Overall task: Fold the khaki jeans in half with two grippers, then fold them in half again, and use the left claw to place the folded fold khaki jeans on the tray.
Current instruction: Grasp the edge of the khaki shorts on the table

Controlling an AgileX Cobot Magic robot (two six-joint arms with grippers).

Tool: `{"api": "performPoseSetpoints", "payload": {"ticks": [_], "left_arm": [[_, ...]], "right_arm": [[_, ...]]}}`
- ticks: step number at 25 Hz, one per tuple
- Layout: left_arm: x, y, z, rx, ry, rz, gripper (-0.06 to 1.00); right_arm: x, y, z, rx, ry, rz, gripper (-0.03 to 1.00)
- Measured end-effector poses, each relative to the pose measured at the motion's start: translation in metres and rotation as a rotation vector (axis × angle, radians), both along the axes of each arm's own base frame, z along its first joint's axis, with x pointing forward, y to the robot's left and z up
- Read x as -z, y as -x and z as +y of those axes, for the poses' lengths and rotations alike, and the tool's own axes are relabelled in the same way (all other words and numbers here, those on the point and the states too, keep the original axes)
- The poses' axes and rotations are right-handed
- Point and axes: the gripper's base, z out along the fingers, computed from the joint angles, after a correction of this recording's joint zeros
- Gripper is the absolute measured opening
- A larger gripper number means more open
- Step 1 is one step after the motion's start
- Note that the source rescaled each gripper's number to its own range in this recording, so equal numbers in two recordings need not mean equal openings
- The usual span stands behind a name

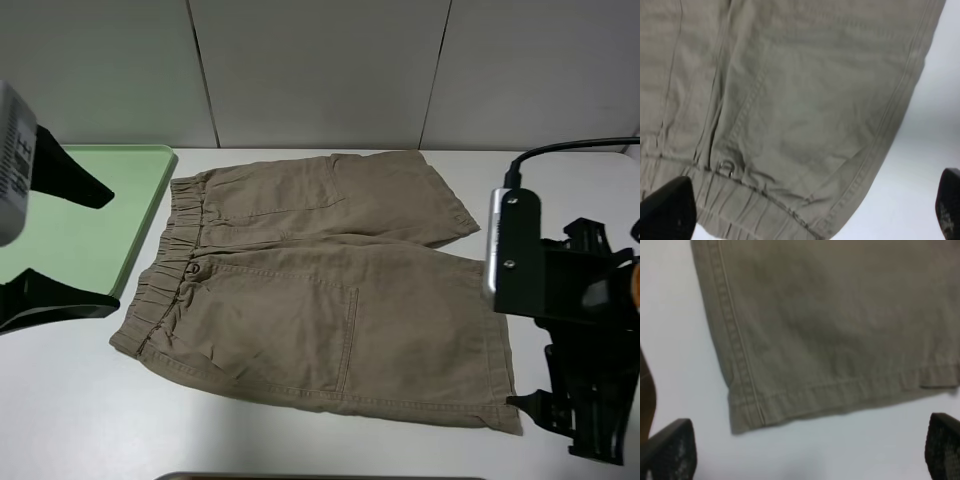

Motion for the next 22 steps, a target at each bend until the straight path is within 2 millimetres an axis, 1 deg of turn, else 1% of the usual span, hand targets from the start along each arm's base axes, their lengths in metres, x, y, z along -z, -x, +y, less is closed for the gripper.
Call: {"api": "performPoseSetpoints", "payload": {"ticks": [3, 4, 7, 12, 16, 22], "left_arm": [[0.011, -0.001, 0.002, -0.024, -0.012, -0.032, 0.95], [0.013, -0.002, 0.003, -0.031, -0.013, -0.041, 0.95], [0.015, -0.004, 0.004, -0.048, -0.016, -0.069, 0.95], [0.014, -0.008, 0.004, -0.069, -0.015, -0.111, 0.95], [0.022, -0.014, 0.003, -0.072, -0.026, -0.072, 0.95], [0.034, -0.024, 0.001, -0.087, -0.042, -0.030, 0.95]], "right_arm": [[0.016, -0.008, 0.010, -0.002, 0.025, 0.036, 1.00], [0.016, -0.008, 0.010, -0.002, 0.025, 0.036, 1.00], [0.038, -0.015, 0.019, 0.004, 0.062, 0.086, 1.00], [0.065, -0.010, 0.014, -0.024, 0.113, 0.124, 1.00], [0.072, -0.007, 0.012, -0.035, 0.093, 0.118, 1.00], [0.079, -0.003, 0.012, -0.030, 0.017, 0.088, 1.00]]}}
